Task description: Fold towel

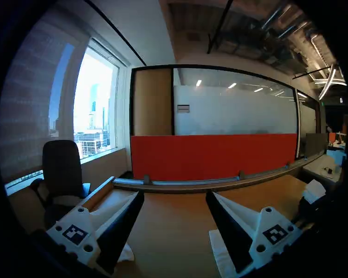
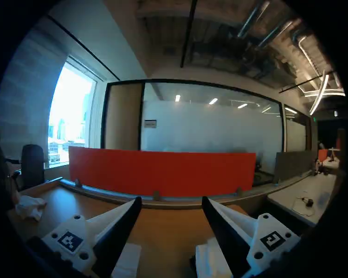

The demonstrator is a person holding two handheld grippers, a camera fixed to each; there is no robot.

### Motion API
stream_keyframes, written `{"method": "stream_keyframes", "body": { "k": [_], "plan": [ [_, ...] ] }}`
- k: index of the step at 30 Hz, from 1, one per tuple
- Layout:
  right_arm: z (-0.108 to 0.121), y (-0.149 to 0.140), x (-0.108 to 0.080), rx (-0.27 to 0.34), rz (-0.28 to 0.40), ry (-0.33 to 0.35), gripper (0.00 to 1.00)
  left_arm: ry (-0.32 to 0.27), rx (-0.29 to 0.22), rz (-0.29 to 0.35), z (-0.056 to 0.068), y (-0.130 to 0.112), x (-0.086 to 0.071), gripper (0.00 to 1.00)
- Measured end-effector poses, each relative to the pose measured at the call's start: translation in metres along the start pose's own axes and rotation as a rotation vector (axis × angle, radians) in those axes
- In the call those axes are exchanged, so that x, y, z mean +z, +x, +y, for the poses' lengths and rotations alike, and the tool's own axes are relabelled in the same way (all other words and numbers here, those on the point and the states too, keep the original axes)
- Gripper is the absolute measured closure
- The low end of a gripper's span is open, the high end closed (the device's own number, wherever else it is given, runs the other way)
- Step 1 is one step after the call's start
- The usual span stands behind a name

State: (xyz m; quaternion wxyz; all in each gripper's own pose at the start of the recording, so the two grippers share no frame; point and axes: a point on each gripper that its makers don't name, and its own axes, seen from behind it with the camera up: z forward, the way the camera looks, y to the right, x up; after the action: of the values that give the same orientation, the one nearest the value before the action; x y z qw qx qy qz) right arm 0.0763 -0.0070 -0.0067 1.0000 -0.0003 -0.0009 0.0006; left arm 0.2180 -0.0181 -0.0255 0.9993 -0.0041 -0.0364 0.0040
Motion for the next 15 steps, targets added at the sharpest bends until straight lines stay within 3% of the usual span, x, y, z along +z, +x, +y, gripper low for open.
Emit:
{"method": "stream_keyframes", "body": {
  "k": [6,15],
  "plan": [
    [-0.012,0.003,0.000,-0.032,-0.027,0.045,0.00,-0.056,0.012,-0.036,0.010,-0.003,0.002,0.01],
    [-0.046,-0.003,0.002,-0.110,-0.104,0.191,0.00,-0.183,0.088,-0.104,0.034,-0.010,0.003,0.01]
  ]
}}
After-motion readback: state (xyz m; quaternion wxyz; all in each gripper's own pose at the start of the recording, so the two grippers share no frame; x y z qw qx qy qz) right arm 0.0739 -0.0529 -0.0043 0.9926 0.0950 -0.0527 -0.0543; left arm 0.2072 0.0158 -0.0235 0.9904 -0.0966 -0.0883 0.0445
